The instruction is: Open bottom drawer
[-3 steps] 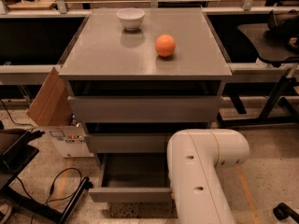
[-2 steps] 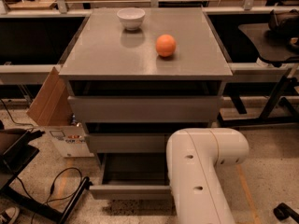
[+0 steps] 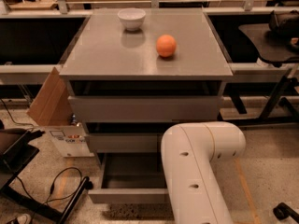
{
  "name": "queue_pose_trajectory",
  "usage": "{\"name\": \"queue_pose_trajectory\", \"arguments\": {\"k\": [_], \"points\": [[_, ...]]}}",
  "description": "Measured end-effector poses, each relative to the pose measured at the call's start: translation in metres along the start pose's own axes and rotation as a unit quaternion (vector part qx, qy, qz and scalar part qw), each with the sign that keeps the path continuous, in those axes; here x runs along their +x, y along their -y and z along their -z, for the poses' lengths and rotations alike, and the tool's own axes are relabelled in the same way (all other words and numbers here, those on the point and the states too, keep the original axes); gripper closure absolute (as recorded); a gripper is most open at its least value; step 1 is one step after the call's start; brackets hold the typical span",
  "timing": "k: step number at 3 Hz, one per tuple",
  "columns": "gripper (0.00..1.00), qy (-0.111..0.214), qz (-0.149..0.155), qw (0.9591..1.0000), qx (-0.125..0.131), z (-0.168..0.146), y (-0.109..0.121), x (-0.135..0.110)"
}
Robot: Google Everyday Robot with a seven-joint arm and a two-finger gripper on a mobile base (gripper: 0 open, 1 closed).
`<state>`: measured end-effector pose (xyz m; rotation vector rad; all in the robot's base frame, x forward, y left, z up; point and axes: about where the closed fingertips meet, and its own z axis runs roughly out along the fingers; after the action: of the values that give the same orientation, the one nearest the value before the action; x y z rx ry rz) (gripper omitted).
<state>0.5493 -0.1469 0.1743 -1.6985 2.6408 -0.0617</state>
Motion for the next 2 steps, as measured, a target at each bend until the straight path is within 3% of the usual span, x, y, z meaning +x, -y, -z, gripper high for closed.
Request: {"name": "queue_pose_trajectory", "arguments": {"k": [2], "points": [[1.00,-0.010,-0.012,0.9999,-0.004,0.0066,-0.0098,0.0045]]}}
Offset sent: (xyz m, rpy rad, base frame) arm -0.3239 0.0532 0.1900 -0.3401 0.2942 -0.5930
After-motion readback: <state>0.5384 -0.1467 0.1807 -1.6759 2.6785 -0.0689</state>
